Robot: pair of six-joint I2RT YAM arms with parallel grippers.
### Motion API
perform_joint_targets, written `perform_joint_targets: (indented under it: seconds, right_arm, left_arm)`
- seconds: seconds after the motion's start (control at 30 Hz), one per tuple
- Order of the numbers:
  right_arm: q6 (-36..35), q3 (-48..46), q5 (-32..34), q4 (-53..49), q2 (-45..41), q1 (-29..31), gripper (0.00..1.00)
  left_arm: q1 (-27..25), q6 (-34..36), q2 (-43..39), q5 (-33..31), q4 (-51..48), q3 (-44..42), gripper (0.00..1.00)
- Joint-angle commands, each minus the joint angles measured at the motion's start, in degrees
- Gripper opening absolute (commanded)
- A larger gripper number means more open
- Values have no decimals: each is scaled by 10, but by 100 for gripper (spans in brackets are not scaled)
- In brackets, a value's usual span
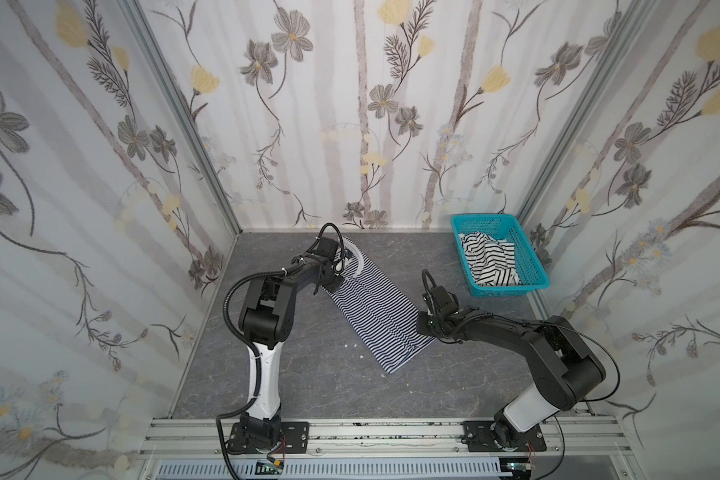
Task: Fold and stack the tank tops
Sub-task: 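Drag the strap end inward with the left gripper while the right holds, then move both grippers to the tank top's hem nearest the robot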
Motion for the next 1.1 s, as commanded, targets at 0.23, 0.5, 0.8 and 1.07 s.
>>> perform_joint_targets:
  seconds: [0.23, 0.5, 0.8, 1.07]
  right_arm:
    - [98, 1, -26, -36, -1, 111, 37]
    - [162, 24, -51, -28, 12, 217, 37]
    - [185, 30, -53, -42, -11, 259, 37]
    - [161, 70, -37, -63, -52, 244, 46]
  left_arm:
    - [2, 14, 123, -97, -57, 169, 47]
    - [1, 26, 116, -101, -58, 179, 52]
    - [1, 7, -5, -36, -57, 100, 58]
    - [-1, -33, -147, 33, -56, 0, 71]
